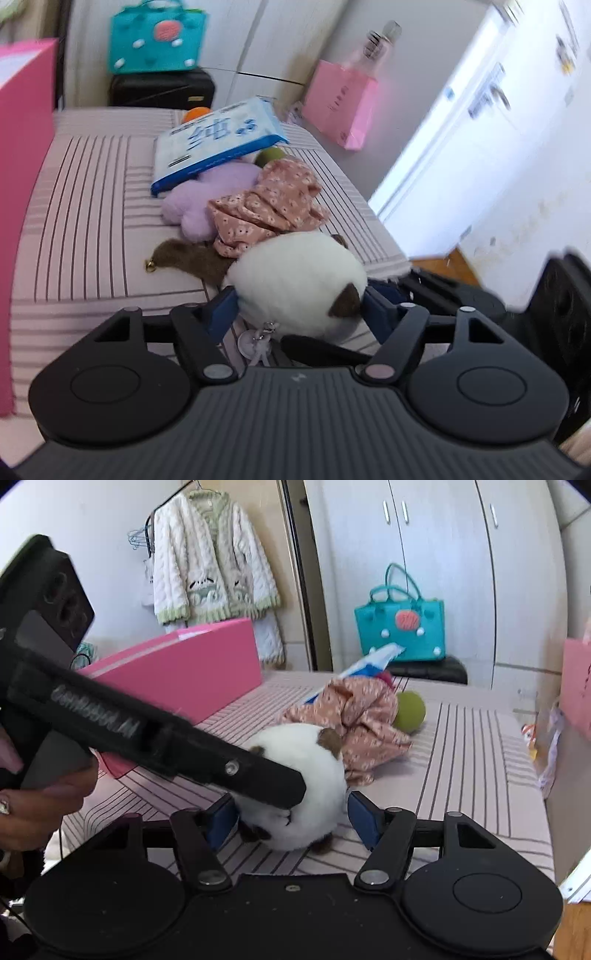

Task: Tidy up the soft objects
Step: 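Close the left tool on the plush cat's body, then lift the plush cat with the left tool and carry it over the box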

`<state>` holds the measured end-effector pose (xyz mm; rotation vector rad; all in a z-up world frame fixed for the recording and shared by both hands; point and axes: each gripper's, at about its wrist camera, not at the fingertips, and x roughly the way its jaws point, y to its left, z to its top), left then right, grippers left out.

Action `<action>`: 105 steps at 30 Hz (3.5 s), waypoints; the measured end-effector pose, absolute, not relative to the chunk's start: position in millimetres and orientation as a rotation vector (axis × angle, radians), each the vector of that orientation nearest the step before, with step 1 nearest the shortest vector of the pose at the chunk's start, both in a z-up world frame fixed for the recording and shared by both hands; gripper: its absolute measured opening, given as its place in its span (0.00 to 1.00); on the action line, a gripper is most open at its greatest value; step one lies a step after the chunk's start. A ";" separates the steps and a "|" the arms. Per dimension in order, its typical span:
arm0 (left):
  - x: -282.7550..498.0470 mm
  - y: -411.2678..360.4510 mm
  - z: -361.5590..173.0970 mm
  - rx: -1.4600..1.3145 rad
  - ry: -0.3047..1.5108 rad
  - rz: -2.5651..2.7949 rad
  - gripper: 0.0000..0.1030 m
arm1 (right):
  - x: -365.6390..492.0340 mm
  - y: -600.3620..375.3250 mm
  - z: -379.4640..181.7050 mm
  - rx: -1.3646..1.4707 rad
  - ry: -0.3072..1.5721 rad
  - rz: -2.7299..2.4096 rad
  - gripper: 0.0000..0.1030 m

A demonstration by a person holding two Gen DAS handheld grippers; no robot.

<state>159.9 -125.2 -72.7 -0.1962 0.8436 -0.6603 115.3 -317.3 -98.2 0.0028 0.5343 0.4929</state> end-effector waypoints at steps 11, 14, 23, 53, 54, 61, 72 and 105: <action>158.1 -127.4 -75.8 -0.219 0.861 -0.629 0.61 | 112.2 -308.3 -98.0 -0.018 0.546 0.439 0.56; 153.0 -128.5 -73.8 -0.209 0.849 -0.628 0.57 | 110.6 -307.2 -95.9 -0.013 0.555 0.430 0.56; 143.3 -124.9 -64.5 -0.180 0.925 -0.645 0.55 | 102.5 -302.6 -83.1 0.033 0.653 0.445 0.59; 125.3 -56.7 -21.5 -0.246 1.129 -0.726 0.55 | 82.9 -263.1 -10.4 0.012 0.851 0.660 0.58; 122.7 -52.8 -19.0 -0.247 1.123 -0.727 0.55 | 81.6 -261.1 -7.7 0.005 0.847 0.665 0.58; 103.0 -27.5 -5.4 -0.262 1.102 -0.706 0.55 | 70.5 -240.3 8.2 -0.022 0.847 0.713 0.58; 72.4 17.3 32.0 -0.178 0.933 -0.645 0.55 | 62.1 -201.3 36.8 -0.104 0.738 0.858 0.58; 229.7 110.9 9.7 -0.364 0.869 -0.454 0.59 | 220.6 -101.5 24.5 -0.253 0.561 0.874 0.54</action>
